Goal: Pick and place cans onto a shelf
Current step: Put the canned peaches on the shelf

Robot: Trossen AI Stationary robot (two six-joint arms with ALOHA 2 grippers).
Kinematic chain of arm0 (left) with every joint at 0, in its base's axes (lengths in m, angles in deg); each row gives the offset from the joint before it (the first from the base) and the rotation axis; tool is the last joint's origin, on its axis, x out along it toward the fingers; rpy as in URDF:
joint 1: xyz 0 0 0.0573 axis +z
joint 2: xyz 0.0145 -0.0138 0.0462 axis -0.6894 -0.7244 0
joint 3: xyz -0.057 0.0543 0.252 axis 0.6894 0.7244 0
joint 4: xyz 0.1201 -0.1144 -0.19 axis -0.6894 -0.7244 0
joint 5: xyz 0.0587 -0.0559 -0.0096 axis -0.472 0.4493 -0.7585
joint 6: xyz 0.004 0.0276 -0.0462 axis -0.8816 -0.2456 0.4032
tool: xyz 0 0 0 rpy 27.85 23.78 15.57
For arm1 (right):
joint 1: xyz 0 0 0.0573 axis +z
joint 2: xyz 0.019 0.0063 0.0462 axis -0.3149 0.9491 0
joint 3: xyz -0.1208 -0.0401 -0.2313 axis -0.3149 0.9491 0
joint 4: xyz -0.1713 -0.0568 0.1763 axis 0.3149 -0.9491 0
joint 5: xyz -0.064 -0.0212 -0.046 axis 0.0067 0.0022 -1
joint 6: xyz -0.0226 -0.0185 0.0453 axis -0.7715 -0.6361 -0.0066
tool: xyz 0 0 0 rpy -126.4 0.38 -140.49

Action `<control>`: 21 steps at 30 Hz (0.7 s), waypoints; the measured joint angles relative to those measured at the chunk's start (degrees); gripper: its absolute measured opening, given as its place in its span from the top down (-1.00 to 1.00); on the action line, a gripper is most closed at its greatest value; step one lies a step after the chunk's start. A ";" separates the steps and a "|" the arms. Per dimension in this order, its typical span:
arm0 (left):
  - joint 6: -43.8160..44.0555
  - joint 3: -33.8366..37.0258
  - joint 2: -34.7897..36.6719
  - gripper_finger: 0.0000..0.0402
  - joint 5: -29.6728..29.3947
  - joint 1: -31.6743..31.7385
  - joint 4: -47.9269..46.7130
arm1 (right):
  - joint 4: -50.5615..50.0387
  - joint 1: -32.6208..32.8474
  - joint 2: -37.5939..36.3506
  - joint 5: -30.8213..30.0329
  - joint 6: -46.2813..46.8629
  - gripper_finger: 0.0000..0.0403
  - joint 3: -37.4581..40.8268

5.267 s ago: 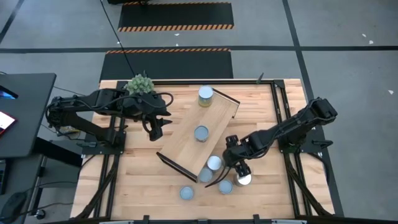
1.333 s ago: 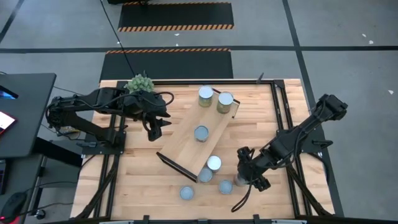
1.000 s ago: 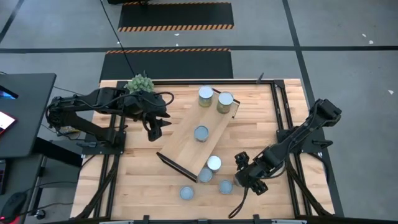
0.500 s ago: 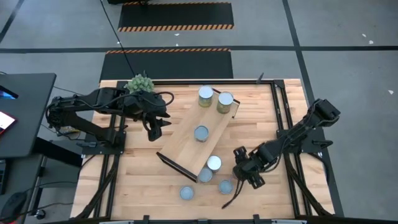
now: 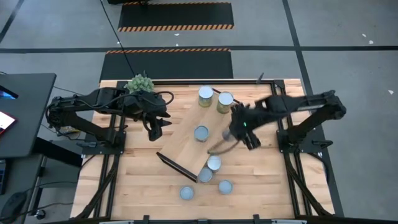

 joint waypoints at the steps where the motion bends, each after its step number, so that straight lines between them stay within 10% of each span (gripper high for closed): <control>1: 0.19 0.00 0.00 0.27 0.00 0.00 0.01 | -1.00 -1.21 1.18 -0.02 -1.55 -0.52 -2.57; 11: 2.07 0.00 0.00 0.27 0.02 0.00 -0.02 | -7.05 -8.49 15.09 -1.62 -13.66 -0.52 -25.50; 21: 2.77 0.00 0.00 0.27 0.02 0.00 -0.07 | -0.52 -10.35 20.49 -3.87 -21.88 -0.52 -32.65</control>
